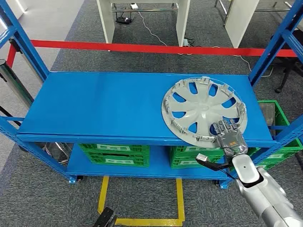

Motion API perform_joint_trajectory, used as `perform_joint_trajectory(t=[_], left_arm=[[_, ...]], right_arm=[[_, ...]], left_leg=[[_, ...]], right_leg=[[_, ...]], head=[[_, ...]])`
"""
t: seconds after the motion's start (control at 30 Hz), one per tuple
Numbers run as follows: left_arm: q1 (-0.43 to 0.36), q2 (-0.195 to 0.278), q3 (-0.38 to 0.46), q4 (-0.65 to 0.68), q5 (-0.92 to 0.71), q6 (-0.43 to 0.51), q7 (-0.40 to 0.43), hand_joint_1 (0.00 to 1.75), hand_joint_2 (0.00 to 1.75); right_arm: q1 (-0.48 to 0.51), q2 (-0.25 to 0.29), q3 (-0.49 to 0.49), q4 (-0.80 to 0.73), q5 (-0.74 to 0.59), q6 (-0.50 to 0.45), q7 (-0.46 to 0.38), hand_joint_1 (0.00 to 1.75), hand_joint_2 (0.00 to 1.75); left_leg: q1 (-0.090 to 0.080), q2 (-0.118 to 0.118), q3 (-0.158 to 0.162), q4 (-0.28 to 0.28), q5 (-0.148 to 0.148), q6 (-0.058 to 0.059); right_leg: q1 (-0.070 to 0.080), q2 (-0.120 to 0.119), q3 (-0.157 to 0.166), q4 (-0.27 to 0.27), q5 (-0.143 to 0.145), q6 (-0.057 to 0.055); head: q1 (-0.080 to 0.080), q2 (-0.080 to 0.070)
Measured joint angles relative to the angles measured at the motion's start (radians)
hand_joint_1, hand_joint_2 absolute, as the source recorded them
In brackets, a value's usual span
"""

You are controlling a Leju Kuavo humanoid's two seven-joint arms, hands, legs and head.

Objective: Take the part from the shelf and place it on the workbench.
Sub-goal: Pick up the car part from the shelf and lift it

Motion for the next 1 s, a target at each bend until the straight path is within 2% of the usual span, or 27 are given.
perform_joint_trajectory(t=[0.03,0.07,0.1,0.13,0.47,0.7,0.8,1.0], left_arm=[[0.0,0.0,0.0,0.0,0.0,0.0,0.0,0.0,0.0],[0.0,0.0,0.0,0.0,0.0,0.0,0.0,0.0,0.0],[0.0,0.0,0.001,0.0,0.001,0.0,-0.001,0.0,0.0],[0.0,-0.001,0.002,0.0,0.002,0.0,-0.002,0.0,0.0],[-0.002,-0.003,0.006,0.0,0.008,-0.001,-0.009,0.0,0.0],[-0.002,-0.004,0.008,0.0,0.01,-0.005,-0.011,0.0,0.0],[-0.002,-0.004,0.008,0.0,0.011,-0.005,-0.011,0.0,0.0],[-0.004,-0.004,0.009,0.0,0.012,-0.005,-0.014,0.0,0.0]], right_arm=[[0.0,0.0,0.0,0.0,0.0,0.0,0.0,1.13,1.75],[0.0,0.0,0.0,0.001,0.0,0.0,0.0,1.27,1.75],[0.0,0.0,0.0,0.001,0.0,0.001,0.0,1.51,1.75],[0.0,0.0,0.0,0.001,-0.001,0.001,0.0,1.64,1.75],[0.004,0.0,0.0,0.002,-0.008,0.002,0.0,1.67,1.75],[0.004,0.0,-0.001,0.001,-0.015,0.004,0.0,1.44,1.75],[0.002,0.0,-0.006,0.0,-0.015,0.005,0.0,1.45,1.75],[-0.001,0.0,-0.008,0.0,-0.014,0.006,0.0,1.67,1.75]], left_leg=[[0.0,0.0,0.0,0.0,0.0,0.0],[0.0,0.0,0.0,0.0,0.0,0.0],[0.0,0.0,0.0,0.0,0.0,0.0],[0.0,0.001,0.0,0.0,0.0,0.0],[0.0,0.005,0.003,-0.001,0.003,0.0],[0.0,0.005,0.003,-0.001,0.007,0.0],[0.0,0.005,0.003,-0.001,0.007,0.0],[0.0,0.005,0.003,0.0,0.007,0.0]], right_leg=[[0.0,0.0,0.0,0.0,0.0,0.0],[0.0,0.0,0.0,0.0,0.0,0.0],[0.0,0.001,0.0,0.0,0.0,0.0],[0.0,0.001,0.0,0.0,0.0,0.0],[0.0,0.007,0.0,0.0,0.004,0.001],[0.0,0.006,0.0,0.0,0.007,0.001],[0.0,0.006,0.0,0.0,0.007,0.002],[0.0,0.005,0.0,0.0,0.007,0.002]], head=[[0.0,0.0],[0.0,0.0],[0.0,0.0],[0.0,0.0],[0.0,0.0],[0.0,0.0],[0.0,0.0],[0.0,0.0]])
